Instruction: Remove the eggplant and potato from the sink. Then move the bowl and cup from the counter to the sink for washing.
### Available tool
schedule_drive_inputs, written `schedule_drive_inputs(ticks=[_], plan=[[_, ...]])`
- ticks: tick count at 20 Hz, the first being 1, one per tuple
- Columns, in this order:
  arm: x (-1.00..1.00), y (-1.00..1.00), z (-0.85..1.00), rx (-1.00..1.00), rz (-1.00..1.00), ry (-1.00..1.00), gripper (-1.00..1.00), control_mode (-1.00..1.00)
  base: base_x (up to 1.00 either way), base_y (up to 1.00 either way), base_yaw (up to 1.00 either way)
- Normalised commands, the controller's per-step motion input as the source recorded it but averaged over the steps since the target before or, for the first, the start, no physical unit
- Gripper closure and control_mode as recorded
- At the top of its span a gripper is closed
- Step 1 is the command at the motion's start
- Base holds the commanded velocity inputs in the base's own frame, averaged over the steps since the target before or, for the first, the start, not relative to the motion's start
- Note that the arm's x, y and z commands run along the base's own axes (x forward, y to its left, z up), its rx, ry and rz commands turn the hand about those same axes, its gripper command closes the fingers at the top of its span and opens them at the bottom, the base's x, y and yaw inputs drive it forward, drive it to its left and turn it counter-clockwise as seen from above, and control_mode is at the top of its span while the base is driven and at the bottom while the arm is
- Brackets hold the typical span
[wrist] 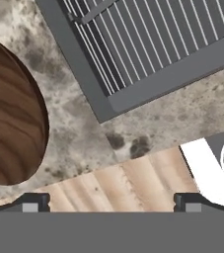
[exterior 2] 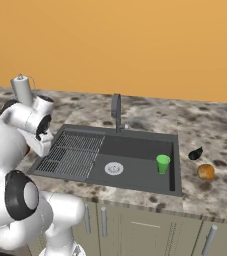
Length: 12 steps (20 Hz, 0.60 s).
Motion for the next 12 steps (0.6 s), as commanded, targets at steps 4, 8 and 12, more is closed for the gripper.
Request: schedule_drive_inputs(ticks=[4, 8, 12], plan=[[0.03, 0.32, -0.04, -0.16, 0.0, 0.0, -1.0, -1.0, 0.0, 0.0, 0.0], [0.0, 0.3, -0.12, -0.16, 0.0, 0.0, -1.0, -1.0, 0.0, 0.0, 0.0], [0.0, 0.12, -0.2, -0.16, 0.0, 0.0, -1.0, -1.0, 0.0, 0.0, 0.0]])
